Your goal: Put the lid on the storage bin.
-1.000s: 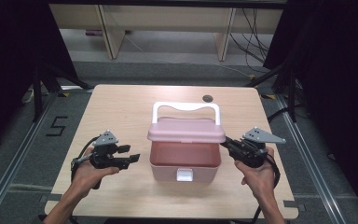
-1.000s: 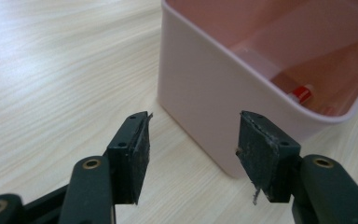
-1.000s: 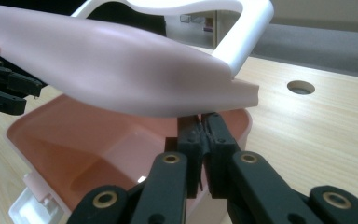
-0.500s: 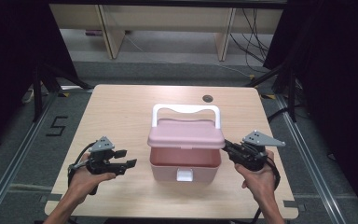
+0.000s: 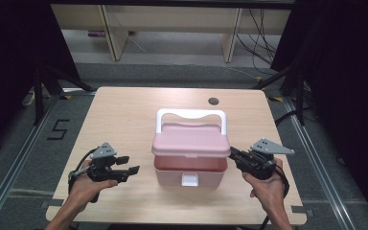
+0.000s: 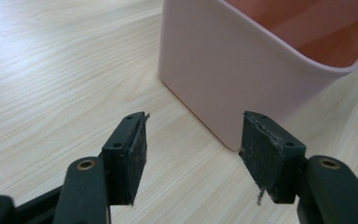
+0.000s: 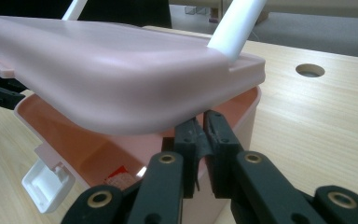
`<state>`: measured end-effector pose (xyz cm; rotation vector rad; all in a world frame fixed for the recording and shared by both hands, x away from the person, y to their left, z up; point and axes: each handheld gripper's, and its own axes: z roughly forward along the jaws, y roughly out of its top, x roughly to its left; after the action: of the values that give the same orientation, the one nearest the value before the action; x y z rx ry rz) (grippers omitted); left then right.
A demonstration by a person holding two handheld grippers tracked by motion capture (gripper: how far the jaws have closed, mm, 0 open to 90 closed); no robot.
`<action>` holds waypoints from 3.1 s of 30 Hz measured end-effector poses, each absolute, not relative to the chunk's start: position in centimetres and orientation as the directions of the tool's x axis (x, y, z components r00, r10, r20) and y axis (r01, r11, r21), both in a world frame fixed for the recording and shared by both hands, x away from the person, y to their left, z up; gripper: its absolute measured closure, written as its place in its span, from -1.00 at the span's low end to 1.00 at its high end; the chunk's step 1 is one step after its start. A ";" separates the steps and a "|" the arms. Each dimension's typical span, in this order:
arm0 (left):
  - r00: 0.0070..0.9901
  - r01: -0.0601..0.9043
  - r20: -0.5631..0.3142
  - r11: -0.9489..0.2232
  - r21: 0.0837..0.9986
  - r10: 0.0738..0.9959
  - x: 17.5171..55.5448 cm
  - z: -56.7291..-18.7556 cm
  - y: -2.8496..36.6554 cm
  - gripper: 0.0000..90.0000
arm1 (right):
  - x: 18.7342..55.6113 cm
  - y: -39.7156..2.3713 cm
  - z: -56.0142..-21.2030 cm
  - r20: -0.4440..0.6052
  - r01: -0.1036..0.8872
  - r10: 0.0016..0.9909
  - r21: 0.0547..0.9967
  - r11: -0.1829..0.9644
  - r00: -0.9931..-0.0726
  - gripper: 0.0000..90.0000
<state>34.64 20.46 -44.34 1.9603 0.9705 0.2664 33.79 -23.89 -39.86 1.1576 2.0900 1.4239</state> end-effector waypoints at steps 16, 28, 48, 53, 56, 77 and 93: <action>0.664 0.533 -0.182 -0.289 0.795 0.725 34.1 -45.0 20.8 -0.12 | 33.3 -24.2 -40.4 0.153 0.434 0.787 0.887 0.158 -0.598 0.87; 0.667 0.535 -0.178 -0.298 0.791 0.723 33.8 -45.1 20.5 -0.13 | 33.2 -24.4 -40.7 0.169 0.454 0.788 0.878 0.153 -0.592 0.84; 0.668 0.545 -0.181 -0.309 0.780 0.721 33.3 -45.7 20.8 -0.16 | 33.4 -25.5 -41.3 0.153 0.453 0.813 0.879 0.148 -0.562 0.70; 0.673 0.542 -0.177 -0.316 0.779 0.718 33.1 -45.7 20.7 -0.21 | 33.3 -25.8 -41.6 0.173 0.463 0.820 0.878 0.122 -0.545 0.44; 0.694 0.527 -0.154 -0.351 0.774 0.703 33.1 -45.7 20.8 -0.24 | 33.4 -26.2 -41.8 0.180 0.453 0.829 0.886 0.097 -0.529 0.19; 0.686 0.537 -0.170 -0.335 0.774 0.708 32.7 -46.7 20.7 -0.30 | 33.1 -27.8 -44.6 0.212 0.495 0.860 0.867 0.053 -0.464 -0.36; 0.693 0.528 -0.171 -0.332 0.781 0.700 31.7 -46.9 20.7 -0.32 | 31.8 -27.4 -45.7 0.199 0.476 0.855 0.877 0.063 -0.480 -0.48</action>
<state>31.68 20.72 -46.88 2.0159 0.9435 0.2454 31.78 -27.43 -45.71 1.3280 1.9762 1.3898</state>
